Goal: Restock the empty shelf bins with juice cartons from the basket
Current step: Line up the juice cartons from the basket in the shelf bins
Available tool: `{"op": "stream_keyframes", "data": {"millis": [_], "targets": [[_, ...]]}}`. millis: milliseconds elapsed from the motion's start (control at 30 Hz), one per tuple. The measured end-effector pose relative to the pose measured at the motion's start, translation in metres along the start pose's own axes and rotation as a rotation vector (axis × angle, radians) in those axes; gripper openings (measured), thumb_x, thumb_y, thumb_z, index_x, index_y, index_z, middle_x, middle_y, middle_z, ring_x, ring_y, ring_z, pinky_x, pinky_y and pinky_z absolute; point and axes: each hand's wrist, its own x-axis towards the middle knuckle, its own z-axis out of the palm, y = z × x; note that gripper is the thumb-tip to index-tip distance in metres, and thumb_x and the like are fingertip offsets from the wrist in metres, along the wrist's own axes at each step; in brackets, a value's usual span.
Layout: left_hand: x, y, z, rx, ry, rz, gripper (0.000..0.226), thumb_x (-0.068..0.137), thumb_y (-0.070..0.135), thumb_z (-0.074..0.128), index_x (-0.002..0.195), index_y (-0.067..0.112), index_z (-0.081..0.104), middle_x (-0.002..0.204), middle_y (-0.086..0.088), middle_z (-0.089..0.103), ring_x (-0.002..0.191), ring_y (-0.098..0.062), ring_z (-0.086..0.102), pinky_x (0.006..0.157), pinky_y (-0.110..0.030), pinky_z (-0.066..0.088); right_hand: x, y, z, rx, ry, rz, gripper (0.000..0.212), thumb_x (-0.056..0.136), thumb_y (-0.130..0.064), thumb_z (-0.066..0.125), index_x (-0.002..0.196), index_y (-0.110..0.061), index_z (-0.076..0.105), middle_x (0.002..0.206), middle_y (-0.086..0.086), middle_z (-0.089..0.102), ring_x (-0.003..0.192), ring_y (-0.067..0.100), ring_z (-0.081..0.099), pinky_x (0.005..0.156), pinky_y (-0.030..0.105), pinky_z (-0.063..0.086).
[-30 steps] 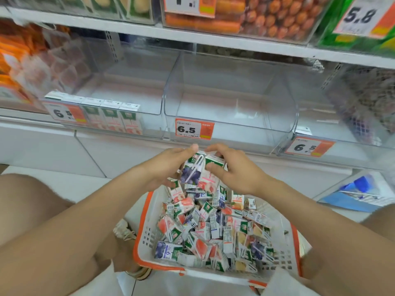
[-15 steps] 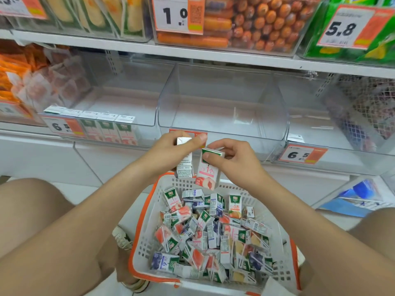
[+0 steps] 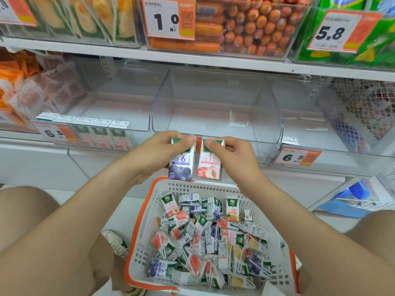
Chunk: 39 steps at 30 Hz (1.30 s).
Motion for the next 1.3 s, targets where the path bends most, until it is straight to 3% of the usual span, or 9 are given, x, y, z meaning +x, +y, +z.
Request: {"op": "stream_keyframes", "data": {"millis": [167,300,433,567,667,833,933,1133,1300], "targets": [[-0.006,0.002,-0.02,0.148,0.127,0.065,0.042,0.088,0.052,0.076,0.102,0.013,0.068,0.095,-0.013,0.079,0.08,-0.025,0.078,0.08,-0.049,0.063,0.0,0.0,0.006,-0.143,0.056,-0.168,0.025,0.087,-0.041,0.08,0.108,-0.027,0.074,0.092,0.003,0.079,0.084,0.031,0.074,0.078,0.055,0.06],[-0.012,-0.002,-0.048,0.26,0.245,0.055,0.057,0.064,0.073,0.086,0.092,0.026,0.072,0.089,-0.009,0.08,0.086,-0.034,0.078,0.083,-0.067,0.059,-0.005,-0.006,0.014,-0.256,0.065,-0.322,0.034,0.097,-0.032,0.073,0.129,-0.025,0.069,0.103,-0.01,0.077,0.093,0.012,0.072,0.088,0.044,0.059],[-0.016,-0.008,-0.09,0.352,0.467,0.031,0.048,0.063,0.063,0.093,0.087,0.026,0.075,0.078,-0.002,0.079,0.08,-0.026,0.076,0.077,-0.051,0.063,-0.005,-0.029,0.041,-0.311,0.046,-0.445,0.037,0.098,-0.034,0.066,0.134,-0.025,0.066,0.113,-0.014,0.073,0.102,0.012,0.07,0.087,0.043,0.06],[-0.02,-0.013,-0.122,0.622,0.623,0.022,0.031,0.076,0.041,0.093,0.099,0.026,0.077,0.093,-0.002,0.074,0.083,-0.023,0.064,0.063,-0.031,0.043,0.009,-0.059,0.081,-0.499,0.031,-0.69,0.037,0.101,-0.031,0.061,0.137,-0.023,0.061,0.123,-0.011,0.069,0.108,0.017,0.063,0.097,0.042,0.052],[-0.018,-0.019,-0.139,0.693,0.603,-0.011,0.026,0.081,0.028,0.089,0.103,0.029,0.075,0.097,-0.006,0.073,0.094,-0.028,0.066,0.056,-0.026,0.042,0.034,-0.074,0.122,-0.734,0.002,-0.807,0.037,0.103,-0.022,0.061,0.138,-0.014,0.058,0.125,0.003,0.064,0.108,0.026,0.052,0.094,0.029,0.039],[-0.013,-0.02,-0.148,0.718,0.551,0.027,0.015,0.089,0.026,0.08,0.098,0.033,0.07,0.098,-0.006,0.071,0.087,-0.023,0.064,0.054,-0.024,0.04,0.085,-0.068,0.168,-1.217,-0.079,-0.89,0.029,0.089,0.001,0.068,0.115,-0.008,0.056,0.115,0.012,0.048,0.095,0.032,0.048,0.074,0.041,0.046],[-0.009,-0.021,-0.15,0.734,0.509,0.082,0.015,0.091,0.023,0.079,0.102,0.027,0.07,0.101,-0.005,0.071,0.086,-0.023,0.065,0.063,-0.029,0.043,0.094,-0.069,0.178,-1.477,-0.144,-0.875,0.025,0.093,-0.017,0.07,0.115,-0.014,0.059,0.113,0.007,0.059,0.1,0.031,0.058,0.078,0.036,0.029],[-0.005,-0.021,-0.155,0.774,0.463,0.054,0.016,0.092,0.019,0.077,0.105,0.024,0.069,0.107,-0.004,0.068,0.082,-0.019,0.064,0.056,-0.027,0.041,0.096,-0.063,0.185,-1.628,-0.164,-0.751,0.017,0.091,-0.011,0.061,0.103,-0.022,0.056,0.081,-0.004,0.063,0.073,0.027,0.058,0.085,0.043,0.025],[-0.005,-0.021,-0.151,0.76,0.459,0.078,0.014,0.095,0.02,0.075,0.108,0.023,0.069,0.104,-0.003,0.068,0.078,-0.009,0.059,0.055,-0.024,0.039,0.091,-0.072,0.172,-1.652,-0.343,-0.767,0.017,0.088,-0.008,0.049,0.097,-0.019,0.057,0.074,-0.002,0.059,0.075,0.028,0.055,0.087,0.045,0.025]]}}
